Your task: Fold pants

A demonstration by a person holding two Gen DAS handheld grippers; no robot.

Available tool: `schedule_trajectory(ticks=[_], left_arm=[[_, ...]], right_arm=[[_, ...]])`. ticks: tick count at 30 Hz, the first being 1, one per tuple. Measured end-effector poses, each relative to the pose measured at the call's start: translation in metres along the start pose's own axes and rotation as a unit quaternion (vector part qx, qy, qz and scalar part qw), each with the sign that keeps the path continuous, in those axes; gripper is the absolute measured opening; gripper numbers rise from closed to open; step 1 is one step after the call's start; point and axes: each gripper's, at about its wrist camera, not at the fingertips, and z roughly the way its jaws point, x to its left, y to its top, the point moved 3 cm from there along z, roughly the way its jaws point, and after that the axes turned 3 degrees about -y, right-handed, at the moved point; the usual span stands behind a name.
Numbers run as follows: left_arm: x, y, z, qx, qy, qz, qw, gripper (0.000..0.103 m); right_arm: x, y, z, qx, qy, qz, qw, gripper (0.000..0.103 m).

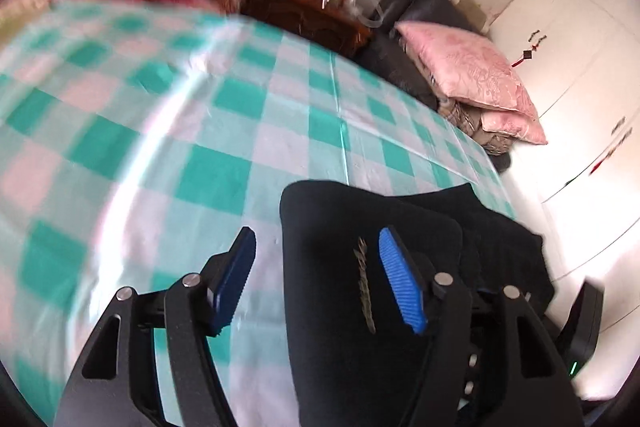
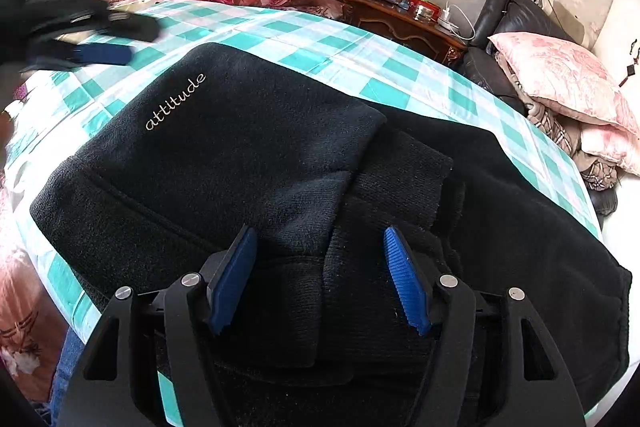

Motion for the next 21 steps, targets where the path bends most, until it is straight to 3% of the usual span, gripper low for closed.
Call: schedule_trajectory(ticks=[1, 3, 6, 8, 9, 10, 11, 16, 20, 21], left_arm=[[0.007, 0.005, 0.010, 0.014, -0.001, -0.011, 0.9998, 0.046], [0.016, 0.011, 0.033, 0.051, -0.018, -0.020, 0.9983, 0.034], [0.022, 0.015, 0.042, 0.059, -0.034, -0.026, 0.9973, 0.032], [0.024, 0.013, 0.034, 0.043, -0.043, -0.040, 0.9973, 0.031], [0.024, 0.009, 0.026, 0.028, -0.046, -0.047, 0.9974, 0.035], [0.023, 0.004, 0.017, 0.016, -0.048, -0.055, 0.9972, 0.060], [0.021, -0.006, 0.005, 0.006, -0.055, -0.065, 0.9964, 0.071], [0.009, -0.080, -0.042, -0.003, -0.074, -0.084, 0.9936, 0.071], [0.015, -0.124, -0.040, 0.000, -0.058, -0.107, 0.9925, 0.070], [0.012, -0.128, -0.042, -0.017, -0.056, -0.102, 0.9931, 0.069]], right_arm=[[0.000, 0.000, 0.000, 0.000, 0.001, 0.000, 1.000, 0.063], [0.000, 0.000, 0.001, 0.000, 0.000, 0.001, 1.000, 0.063], [-0.001, 0.000, 0.001, 0.000, 0.001, 0.000, 1.000, 0.063], [-0.001, 0.000, 0.001, 0.002, 0.002, 0.000, 1.000, 0.063], [-0.001, 0.000, 0.001, 0.002, 0.003, 0.000, 1.000, 0.063], [-0.001, 0.000, 0.001, 0.002, 0.004, 0.000, 1.000, 0.063], [-0.002, 0.000, 0.001, 0.003, 0.007, 0.001, 1.000, 0.064], [-0.006, 0.003, 0.004, 0.008, 0.017, 0.012, 1.000, 0.064], [-0.008, 0.006, 0.005, 0.020, 0.027, 0.025, 0.999, 0.065], [-0.009, 0.007, 0.006, 0.026, 0.030, 0.027, 0.999, 0.065]])
